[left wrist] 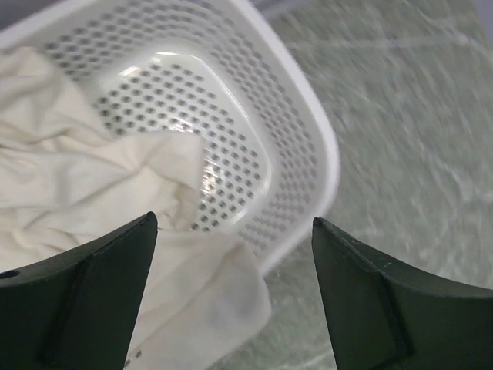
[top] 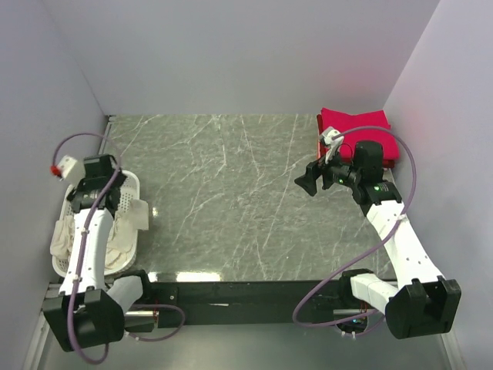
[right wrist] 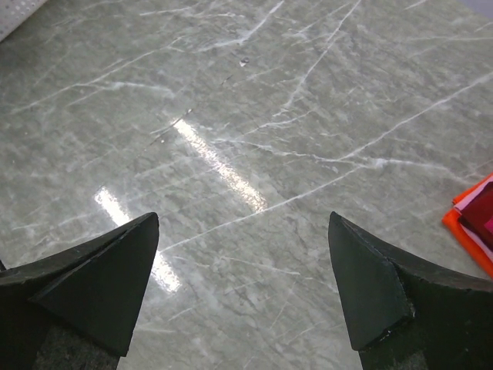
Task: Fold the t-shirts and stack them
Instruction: Grab the tshirt from the pile, then move the tshirt to the center of the board
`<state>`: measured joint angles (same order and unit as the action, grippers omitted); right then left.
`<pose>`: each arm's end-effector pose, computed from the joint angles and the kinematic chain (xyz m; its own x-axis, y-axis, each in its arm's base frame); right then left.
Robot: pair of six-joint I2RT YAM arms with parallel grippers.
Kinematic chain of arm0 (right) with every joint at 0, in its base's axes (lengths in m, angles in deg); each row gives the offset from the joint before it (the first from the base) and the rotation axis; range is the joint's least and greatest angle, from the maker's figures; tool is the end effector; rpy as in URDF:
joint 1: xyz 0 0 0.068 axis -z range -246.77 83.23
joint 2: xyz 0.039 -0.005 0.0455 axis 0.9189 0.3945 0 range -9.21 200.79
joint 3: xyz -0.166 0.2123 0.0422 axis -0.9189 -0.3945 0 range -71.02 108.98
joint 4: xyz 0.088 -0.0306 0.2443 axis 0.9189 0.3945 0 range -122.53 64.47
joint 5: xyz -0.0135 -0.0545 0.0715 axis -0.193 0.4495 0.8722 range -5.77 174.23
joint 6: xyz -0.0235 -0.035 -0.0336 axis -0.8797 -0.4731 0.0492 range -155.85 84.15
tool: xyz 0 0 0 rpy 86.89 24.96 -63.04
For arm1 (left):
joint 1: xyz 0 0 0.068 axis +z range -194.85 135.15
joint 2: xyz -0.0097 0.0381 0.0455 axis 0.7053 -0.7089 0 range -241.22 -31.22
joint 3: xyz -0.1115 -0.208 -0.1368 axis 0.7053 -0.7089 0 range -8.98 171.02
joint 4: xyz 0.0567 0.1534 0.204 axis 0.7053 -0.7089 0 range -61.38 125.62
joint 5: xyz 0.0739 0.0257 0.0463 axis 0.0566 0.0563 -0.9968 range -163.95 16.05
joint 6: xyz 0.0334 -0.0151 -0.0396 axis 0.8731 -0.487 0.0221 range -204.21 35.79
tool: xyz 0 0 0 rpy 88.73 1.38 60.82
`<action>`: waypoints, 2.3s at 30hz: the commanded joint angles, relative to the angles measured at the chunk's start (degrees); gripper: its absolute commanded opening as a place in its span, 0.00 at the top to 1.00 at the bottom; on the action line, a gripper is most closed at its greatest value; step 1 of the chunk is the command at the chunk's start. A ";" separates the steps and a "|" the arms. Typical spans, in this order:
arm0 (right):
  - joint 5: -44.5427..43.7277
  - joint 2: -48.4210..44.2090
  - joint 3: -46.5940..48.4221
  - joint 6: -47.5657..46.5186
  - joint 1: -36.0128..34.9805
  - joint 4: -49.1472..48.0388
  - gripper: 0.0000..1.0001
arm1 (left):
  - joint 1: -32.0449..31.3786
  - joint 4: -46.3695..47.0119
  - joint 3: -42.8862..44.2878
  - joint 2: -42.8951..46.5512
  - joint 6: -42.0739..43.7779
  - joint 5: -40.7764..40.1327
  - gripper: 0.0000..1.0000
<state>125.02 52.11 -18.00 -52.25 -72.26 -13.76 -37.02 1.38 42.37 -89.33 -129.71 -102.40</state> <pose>0.2310 0.0455 0.3231 -0.2504 -0.2389 -0.9382 -0.7530 0.6572 0.0337 0.2062 0.0454 0.2993 -0.1162 -0.6490 -0.7519 -0.7972 0.5125 -0.3191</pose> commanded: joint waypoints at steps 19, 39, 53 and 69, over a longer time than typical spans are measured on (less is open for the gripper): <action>-1.86 1.70 1.13 -0.91 -0.48 0.31 0.04 | 23.00 -3.12 -9.43 -5.87 -22.71 -2.06 0.29; -3.27 0.65 1.30 -1.44 -0.30 0.75 0.05 | 19.68 19.73 18.64 7.51 -1.09 48.63 1.00; -4.06 0.82 1.30 -1.97 -0.30 1.19 0.05 | -2.73 20.25 65.18 -13.96 -2.22 54.55 0.99; -6.43 -0.15 1.04 -3.72 0.05 1.45 0.05 | -22.77 31.77 48.08 -15.81 -5.31 56.22 0.99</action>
<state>119.43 53.69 -18.00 -55.00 -72.40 -11.84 -57.34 27.09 95.92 -106.07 -135.11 -45.79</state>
